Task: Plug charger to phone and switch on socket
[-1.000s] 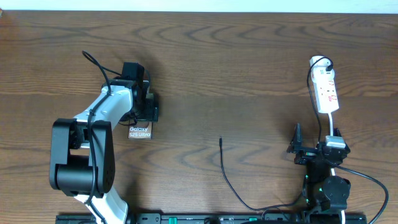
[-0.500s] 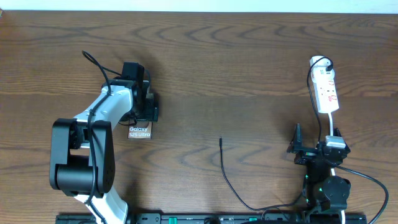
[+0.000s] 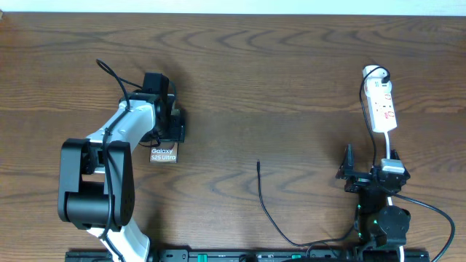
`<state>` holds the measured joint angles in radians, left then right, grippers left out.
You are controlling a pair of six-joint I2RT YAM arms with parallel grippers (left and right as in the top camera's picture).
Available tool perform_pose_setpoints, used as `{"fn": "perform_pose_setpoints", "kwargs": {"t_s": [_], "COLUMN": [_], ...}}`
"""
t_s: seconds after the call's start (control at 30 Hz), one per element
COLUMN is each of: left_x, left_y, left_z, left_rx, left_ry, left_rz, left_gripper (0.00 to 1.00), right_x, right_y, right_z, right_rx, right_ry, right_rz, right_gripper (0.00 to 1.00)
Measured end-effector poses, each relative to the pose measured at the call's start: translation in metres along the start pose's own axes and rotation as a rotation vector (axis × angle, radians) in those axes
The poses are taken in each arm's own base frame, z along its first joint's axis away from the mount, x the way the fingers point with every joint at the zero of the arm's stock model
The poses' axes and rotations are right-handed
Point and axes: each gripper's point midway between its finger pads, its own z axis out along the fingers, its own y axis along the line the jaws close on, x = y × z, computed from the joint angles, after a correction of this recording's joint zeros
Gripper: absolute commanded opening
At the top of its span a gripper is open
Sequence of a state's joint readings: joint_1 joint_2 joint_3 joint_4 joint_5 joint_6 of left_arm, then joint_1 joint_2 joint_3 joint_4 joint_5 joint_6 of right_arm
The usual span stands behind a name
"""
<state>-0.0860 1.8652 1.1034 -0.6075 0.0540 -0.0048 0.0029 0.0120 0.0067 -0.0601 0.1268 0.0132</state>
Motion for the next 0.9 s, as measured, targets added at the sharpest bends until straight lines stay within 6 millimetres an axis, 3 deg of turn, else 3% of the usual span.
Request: {"fn": "perform_pose_setpoints", "kwargs": {"t_s": [0.9], "left_x": [0.0000], "left_y": [-0.0005], "left_z": [-0.0002], "left_rx": [0.003], "left_ry": [0.000], "left_rz": [0.000], "left_gripper": [0.72], "right_x": [0.0000], "right_y": [-0.0001], "right_z": [0.0000], "right_rx": [0.000], "right_ry": [0.000], "right_rz": [0.000], "right_gripper": [0.99]}}
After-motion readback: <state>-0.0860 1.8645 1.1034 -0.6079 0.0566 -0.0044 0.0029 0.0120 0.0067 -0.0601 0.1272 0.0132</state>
